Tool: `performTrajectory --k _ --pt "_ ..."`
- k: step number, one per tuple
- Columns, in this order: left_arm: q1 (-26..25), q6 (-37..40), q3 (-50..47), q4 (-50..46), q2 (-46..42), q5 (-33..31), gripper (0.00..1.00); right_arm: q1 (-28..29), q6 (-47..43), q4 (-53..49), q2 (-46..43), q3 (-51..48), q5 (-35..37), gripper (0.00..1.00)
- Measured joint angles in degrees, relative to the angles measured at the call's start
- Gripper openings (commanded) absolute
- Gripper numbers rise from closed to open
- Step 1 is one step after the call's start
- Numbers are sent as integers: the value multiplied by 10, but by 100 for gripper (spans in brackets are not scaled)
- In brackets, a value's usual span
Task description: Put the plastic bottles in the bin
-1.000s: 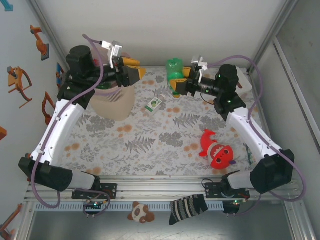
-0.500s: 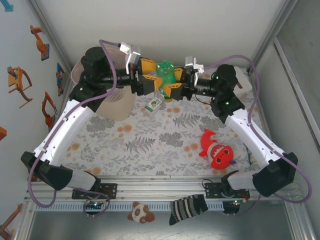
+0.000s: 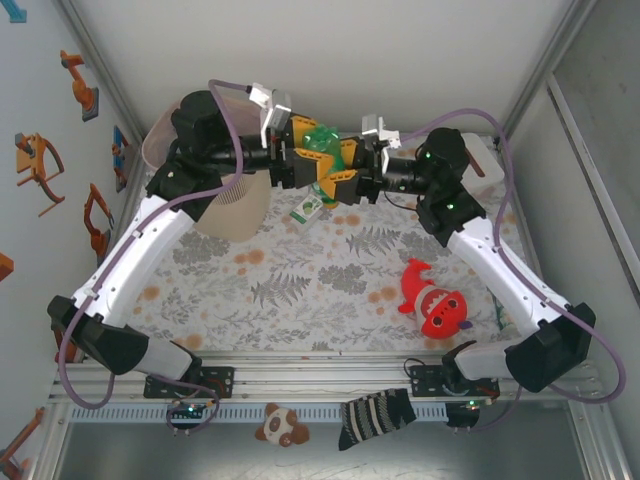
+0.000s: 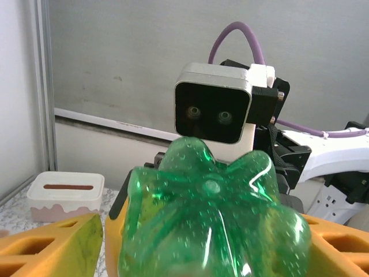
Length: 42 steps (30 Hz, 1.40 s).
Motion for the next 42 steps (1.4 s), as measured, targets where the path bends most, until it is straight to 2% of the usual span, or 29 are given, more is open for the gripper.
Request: performTrajectory --k 8,13,17,20,25,28,33,42 --pt "-3 11 2 0 0 0 52 1 -8 -18 1 0 5 50" --pt "-3 16 2 0 0 -1 45 1 -12 -23 1 2 7 50" --pt "-4 19 2 0 0 -2 45 1 -20 -34 0 5 9 68" --pt "-3 23 2 0 0 -9 44 3 -33 -55 -5 5 13 77" --pt "-2 28 2 -7 -3 -35 46 4 -61 -100 -30 5 42 85" --pt "2 29 2 -16 -8 -57 44 4 -77 -127 -53 2 72 86" --pt "38 24 2 -22 -18 -134 43 4 -97 -157 -94 -10 111 86" --pt "165 -67 -23 -7 -35 -262 42 4 -112 -177 -118 -16 153 87"
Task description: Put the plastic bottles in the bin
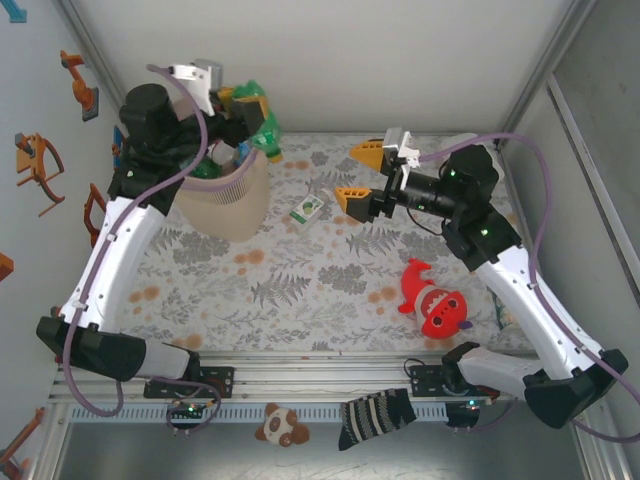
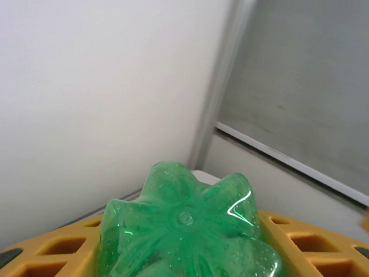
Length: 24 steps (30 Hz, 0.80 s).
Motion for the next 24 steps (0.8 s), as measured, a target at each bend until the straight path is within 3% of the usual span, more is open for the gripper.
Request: performTrajectory --k 5,10,16,24 --pt "89 -90 -13 33 11 -22 43 0 -2 -8 0 0 5 86" --pt "140 -171 -5 67 56 -17 43 0 -1 -10 0 0 5 86" --pt "173 -251 19 89 148 -2 43 0 -2 -10 0 0 11 86" --pt "176 -303 34 88 234 23 46 0 -2 -20 0 0 18 86"
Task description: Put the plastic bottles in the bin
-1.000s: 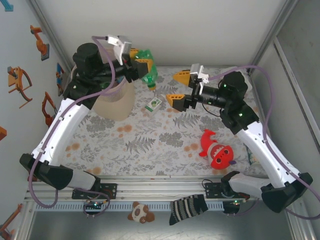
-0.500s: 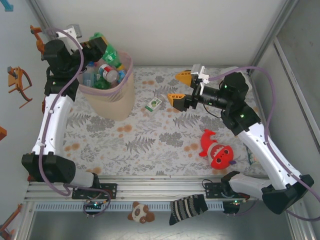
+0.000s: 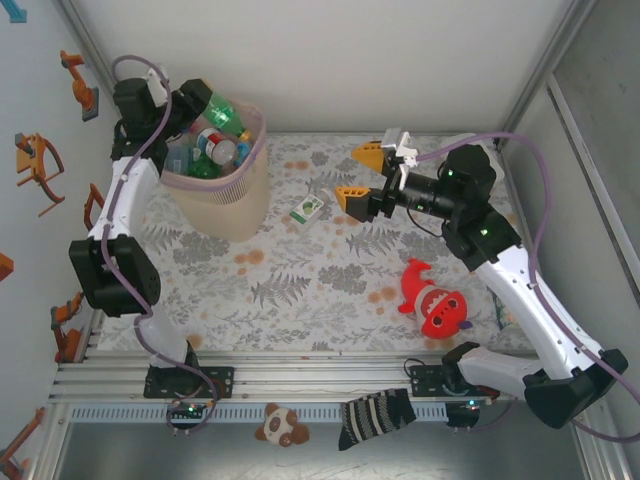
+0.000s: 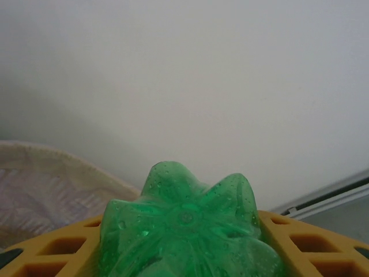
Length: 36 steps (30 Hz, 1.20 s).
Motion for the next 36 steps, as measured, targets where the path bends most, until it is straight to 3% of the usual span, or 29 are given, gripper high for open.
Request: performTrajectory --k 13,21,23,28,31,36 --pt "-19 9 -9 -31 1 -10 79 0 0 -3 0 0 2 86" --pt "-12 75 0 -99 -48 -68 83 0 -2 -5 0 0 2 86" --pt "-11 91 12 -115 -50 -75 78 0 -2 -5 0 0 2 86" --pt "-13 131 60 -137 -44 -59 55 0 -2 -5 1 1 1 86" --pt "-20 147 95 -136 -29 -28 42 0 -2 -5 7 6 1 86" --pt "-44 164 184 -153 39 35 30 0 -2 -5 11 8 1 85"
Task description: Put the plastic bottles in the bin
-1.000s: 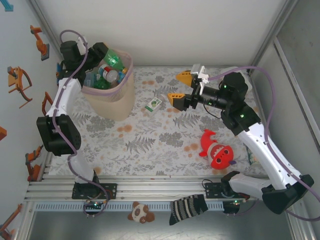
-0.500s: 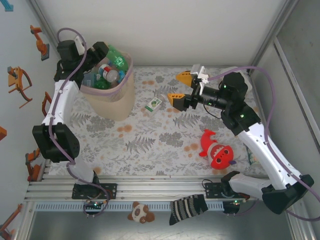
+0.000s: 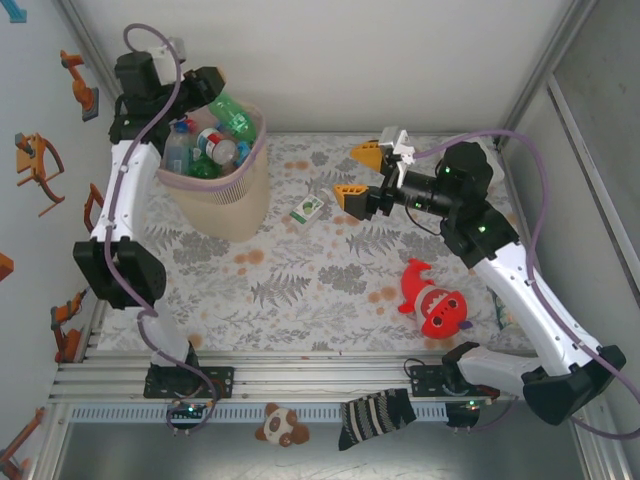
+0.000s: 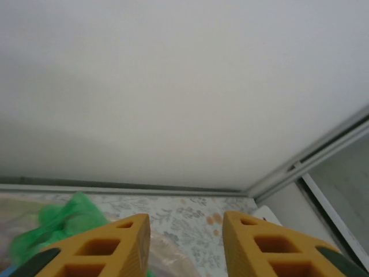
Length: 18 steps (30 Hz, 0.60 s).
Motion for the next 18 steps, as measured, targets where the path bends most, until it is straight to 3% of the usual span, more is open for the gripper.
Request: performTrajectory --k 6,11,18 --pt "-26 32 97 -91 85 17 26 0 0 0 0 0 0 85" --pt "-21 63 99 -155 94 -20 23 0 0 -3 0 0 0 85" --pt "-4 74 57 -150 80 -36 21 0 -1 -9 1 0 0 85"
